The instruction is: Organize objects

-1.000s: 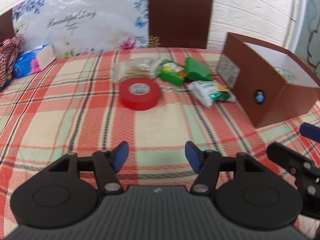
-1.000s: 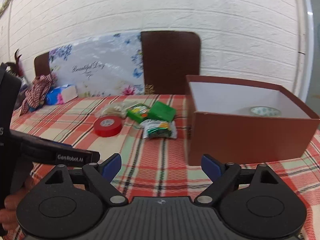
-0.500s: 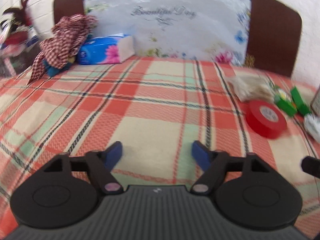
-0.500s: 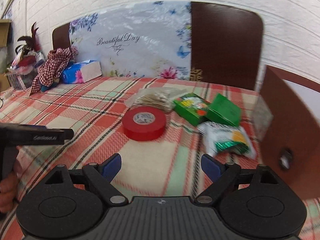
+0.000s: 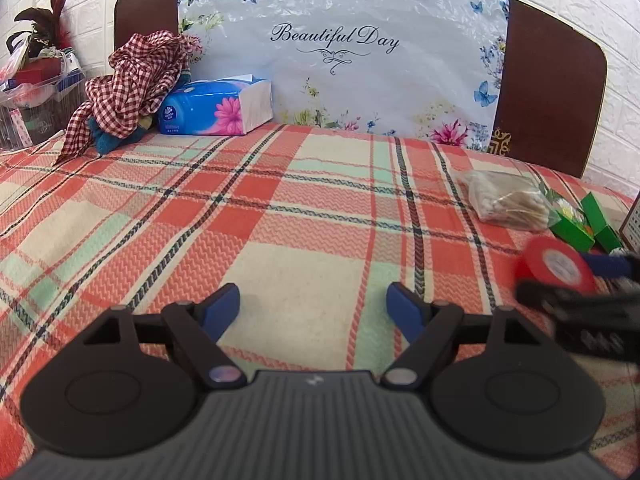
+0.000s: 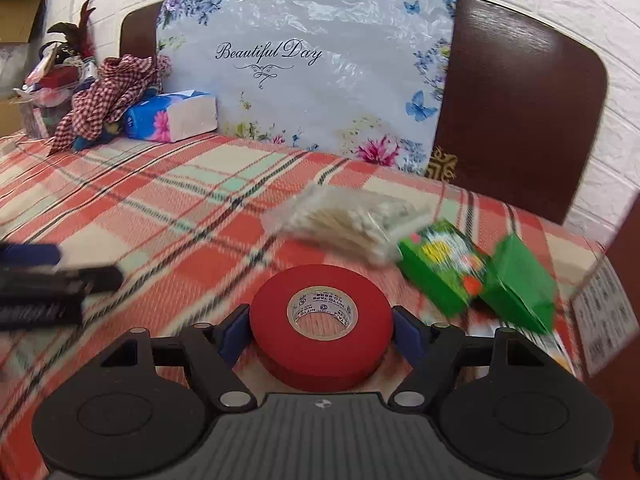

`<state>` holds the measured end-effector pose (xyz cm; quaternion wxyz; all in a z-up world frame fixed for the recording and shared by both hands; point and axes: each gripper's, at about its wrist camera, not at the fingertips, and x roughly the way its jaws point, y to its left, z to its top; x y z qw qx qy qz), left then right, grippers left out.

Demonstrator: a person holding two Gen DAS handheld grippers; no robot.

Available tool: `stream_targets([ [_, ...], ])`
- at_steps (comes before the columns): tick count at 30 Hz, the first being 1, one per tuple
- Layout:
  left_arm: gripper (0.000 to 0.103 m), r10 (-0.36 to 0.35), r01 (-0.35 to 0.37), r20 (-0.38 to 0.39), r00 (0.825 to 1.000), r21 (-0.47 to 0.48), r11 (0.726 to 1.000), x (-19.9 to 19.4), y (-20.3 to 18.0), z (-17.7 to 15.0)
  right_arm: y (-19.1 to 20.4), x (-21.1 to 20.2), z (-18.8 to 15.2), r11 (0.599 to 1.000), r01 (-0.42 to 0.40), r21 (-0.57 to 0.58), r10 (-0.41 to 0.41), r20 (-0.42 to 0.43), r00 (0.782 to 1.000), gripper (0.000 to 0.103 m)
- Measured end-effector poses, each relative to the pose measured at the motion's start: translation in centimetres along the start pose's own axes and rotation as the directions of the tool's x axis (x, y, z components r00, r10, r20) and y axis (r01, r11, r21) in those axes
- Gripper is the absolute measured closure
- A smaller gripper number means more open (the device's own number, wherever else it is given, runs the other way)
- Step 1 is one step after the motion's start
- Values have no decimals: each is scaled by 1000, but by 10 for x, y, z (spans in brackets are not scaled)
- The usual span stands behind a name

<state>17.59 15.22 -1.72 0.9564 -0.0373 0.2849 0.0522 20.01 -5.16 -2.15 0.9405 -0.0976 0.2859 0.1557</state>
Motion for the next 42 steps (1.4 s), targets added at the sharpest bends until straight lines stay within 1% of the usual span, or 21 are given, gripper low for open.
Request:
stream_targets([
  [5,21,8,-8,-4,1000,21,1000,0,-4,0,-33,-77,-61,1000,25,15,-24,-19,1000,30],
  [9,22,47,-44,-15,999,120,992,-7,-26,-1,-78,-146,-111,978,163,130,-158,-52,986,31],
  [10,24,22,-17,-36,999,126,992,-14,-36,-2,-90,-159,-121,965,207,163,-199,-64,978,31],
  [12,27,-132,142,-103,986,103,984,-33,-65,-7,-110,-181,-137,937,261,232,-250,-76,965,32],
  [13,35,-201,215,-120,972,119,969,-45,-87,-11,-116,-190,-142,928,275,252,-263,-77,962,32],
  [14,40,-276,297,-147,950,141,944,-57,-111,-15,-119,-197,-147,923,280,264,-270,-76,960,29],
  [16,51,-427,463,-219,877,152,873,-84,-154,-18,-120,-207,-155,922,277,270,-268,-68,961,24],
  [17,52,-480,525,-253,840,154,837,-96,-174,-19,-120,-210,-158,925,272,266,-265,-63,962,24],
  [20,52,-564,647,-349,748,196,737,-122,-225,-21,-120,-215,-163,936,252,246,-247,-50,968,27],
  [21,52,-571,667,-374,731,211,715,-127,-239,-22,-122,-216,-163,938,246,244,-241,-49,969,27],
  [23,53,-541,664,-417,731,251,704,-130,-264,-26,-126,-217,-163,943,230,239,-225,-48,973,27],
  [25,64,-504,651,-454,735,261,713,-124,-281,-31,-127,-217,-163,949,222,225,-218,-43,975,28],
  [27,65,-495,656,-490,717,234,718,-118,-289,-36,-127,-218,-162,955,212,208,-209,-39,977,28],
  [31,71,-484,656,-517,706,222,721,-114,-303,-45,-129,-216,-160,965,184,187,-180,-38,983,27],
  [32,72,-474,646,-513,716,229,728,-115,-306,-48,-130,-213,-160,967,175,184,-171,-38,985,26],
  [33,73,-467,640,-509,724,241,730,-115,-309,-50,-131,-212,-159,970,164,180,-160,-35,987,31],
  [35,73,-460,632,-502,733,251,733,-118,-312,-50,-130,-211,-157,972,148,183,-146,-21,989,33],
  [37,76,-448,615,-486,750,264,743,-127,-312,-40,-131,-217,-155,969,137,206,-143,11,990,33],
  [38,76,-460,616,-458,761,285,735,-136,-312,-31,-131,-222,-152,967,142,213,-154,42,987,33],
  [40,76,-492,616,-386,781,339,711,-154,-314,-10,-131,-234,-141,965,169,200,-197,130,972,33],
  [42,76,-516,603,-314,797,370,707,-165,-318,13,-138,-240,-123,961,188,202,-230,208,951,33],
])
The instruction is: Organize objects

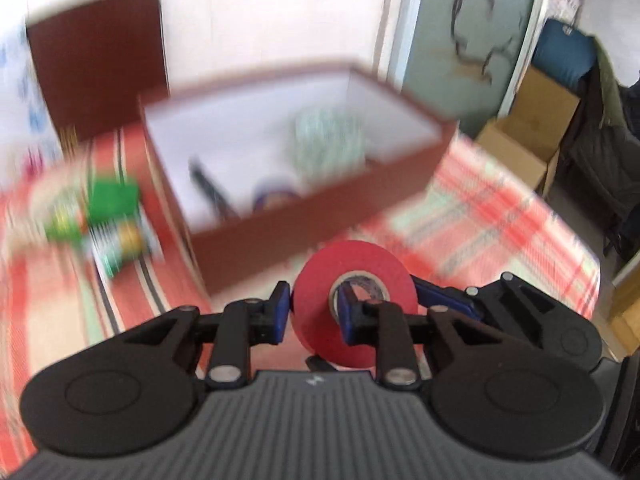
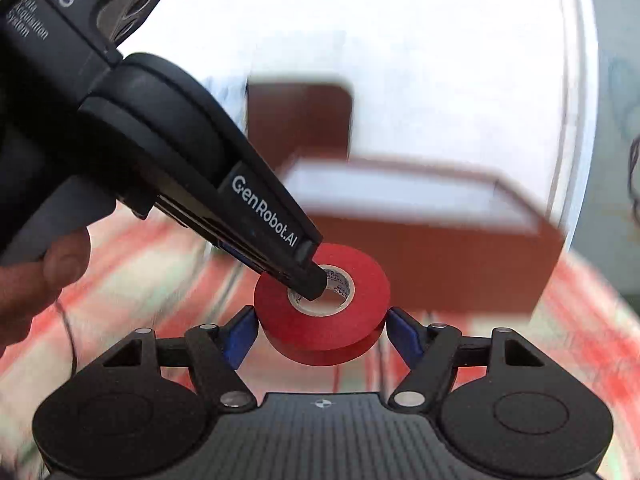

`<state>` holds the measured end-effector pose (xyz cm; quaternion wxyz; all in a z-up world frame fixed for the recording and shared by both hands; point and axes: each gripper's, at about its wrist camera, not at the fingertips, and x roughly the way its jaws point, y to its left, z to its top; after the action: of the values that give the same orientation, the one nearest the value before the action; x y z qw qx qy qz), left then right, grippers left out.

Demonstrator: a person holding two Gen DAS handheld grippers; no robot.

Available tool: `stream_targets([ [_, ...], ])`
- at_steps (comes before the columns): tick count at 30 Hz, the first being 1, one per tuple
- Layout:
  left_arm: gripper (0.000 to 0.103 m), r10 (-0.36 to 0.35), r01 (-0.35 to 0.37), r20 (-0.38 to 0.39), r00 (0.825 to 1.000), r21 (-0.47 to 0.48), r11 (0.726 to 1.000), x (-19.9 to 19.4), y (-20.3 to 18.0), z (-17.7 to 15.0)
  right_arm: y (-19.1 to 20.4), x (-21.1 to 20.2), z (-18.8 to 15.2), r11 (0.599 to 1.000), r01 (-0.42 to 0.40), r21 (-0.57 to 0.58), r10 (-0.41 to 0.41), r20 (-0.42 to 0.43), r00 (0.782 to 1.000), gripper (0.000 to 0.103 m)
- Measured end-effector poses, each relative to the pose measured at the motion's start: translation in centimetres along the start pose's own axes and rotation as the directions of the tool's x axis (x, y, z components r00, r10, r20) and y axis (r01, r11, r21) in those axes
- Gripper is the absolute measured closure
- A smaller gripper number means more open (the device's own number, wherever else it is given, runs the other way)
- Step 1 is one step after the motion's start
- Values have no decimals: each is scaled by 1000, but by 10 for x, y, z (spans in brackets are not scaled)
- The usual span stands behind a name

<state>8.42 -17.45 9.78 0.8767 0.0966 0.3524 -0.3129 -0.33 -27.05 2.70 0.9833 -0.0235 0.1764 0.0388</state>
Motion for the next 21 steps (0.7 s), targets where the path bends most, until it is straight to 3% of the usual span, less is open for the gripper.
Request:
stream_targets([
  [5,76,47,-45,72,996,-25,999,2,17,52,-10,29,39,1000,12,4,-12,108,994,33],
  [10,76,90,-88,50,995,-34,996,32,33,79,-17,71,51,1000,7,17,-9,97,995,33],
  [16,74,102,-101,14,995,-41,994,62,43,89,-24,105,48,999,38,14,-39,84,996,32],
  [18,74,116,-116,-10,993,-57,992,69,42,87,-25,104,49,998,55,21,-57,88,995,28],
  [21,70,147,-146,14,989,-32,989,62,36,78,-23,91,47,997,79,11,-80,103,991,28],
])
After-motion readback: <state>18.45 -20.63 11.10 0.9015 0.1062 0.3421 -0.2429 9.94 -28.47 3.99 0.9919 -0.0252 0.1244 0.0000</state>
